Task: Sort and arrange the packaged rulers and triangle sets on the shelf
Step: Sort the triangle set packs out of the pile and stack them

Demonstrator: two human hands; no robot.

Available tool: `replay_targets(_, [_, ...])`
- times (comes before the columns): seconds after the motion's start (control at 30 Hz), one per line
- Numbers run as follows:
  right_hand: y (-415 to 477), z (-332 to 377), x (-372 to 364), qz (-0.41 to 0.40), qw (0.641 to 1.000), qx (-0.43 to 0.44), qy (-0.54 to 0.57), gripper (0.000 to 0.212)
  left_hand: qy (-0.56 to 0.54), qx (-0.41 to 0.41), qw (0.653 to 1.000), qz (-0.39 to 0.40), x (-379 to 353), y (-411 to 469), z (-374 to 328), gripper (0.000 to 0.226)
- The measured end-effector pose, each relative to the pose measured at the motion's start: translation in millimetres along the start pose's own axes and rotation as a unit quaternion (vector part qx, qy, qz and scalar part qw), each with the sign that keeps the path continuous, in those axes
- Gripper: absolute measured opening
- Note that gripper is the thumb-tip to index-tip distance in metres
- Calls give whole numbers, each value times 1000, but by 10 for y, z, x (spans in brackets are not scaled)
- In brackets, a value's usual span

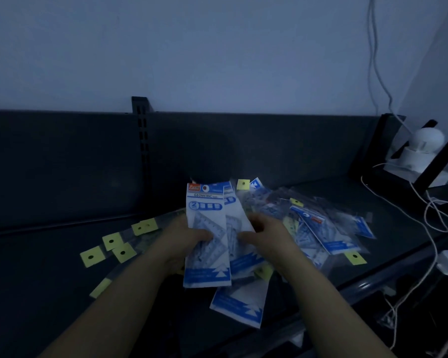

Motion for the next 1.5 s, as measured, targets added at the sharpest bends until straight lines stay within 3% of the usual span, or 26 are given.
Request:
replay_targets(0.13, [-12,83,-56,22,996,19,82,26,-8,-22,1000,-14,152,-50,-104,21])
replay_targets(0.33, [-8,222,-464,51,993,65,89,23,60,-58,993,-85,552,-349,-89,18])
replay_targets(0.77, [-518,558,-2109,188,973,106,75,9,-32,1,965,-261,1857,-1515,408,13])
replay_targets(0.9, [-834,618,-2762,222,968,85,74,6,-16,35,945,-326,2390,-1963,628,26])
replay_targets(1.23, [-1545,654,-4228,232,970,31,71,11,104,89,922,-363,3688,-2781,1079,41])
replay_targets(1.5, [-1595,513,-4623,174,979,100,-17,15,248,130,905,-321,4098,-2744,1355,51])
Point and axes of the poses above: each hand's wrist, its own y-axis towards the middle knuckle, its own x-axis out of the back of the hand, z = x × y, the point moved 2 cm from there along y, towards the middle knuckle, and after that the axes turned 12 degrees about y, right-handed, at the moved point
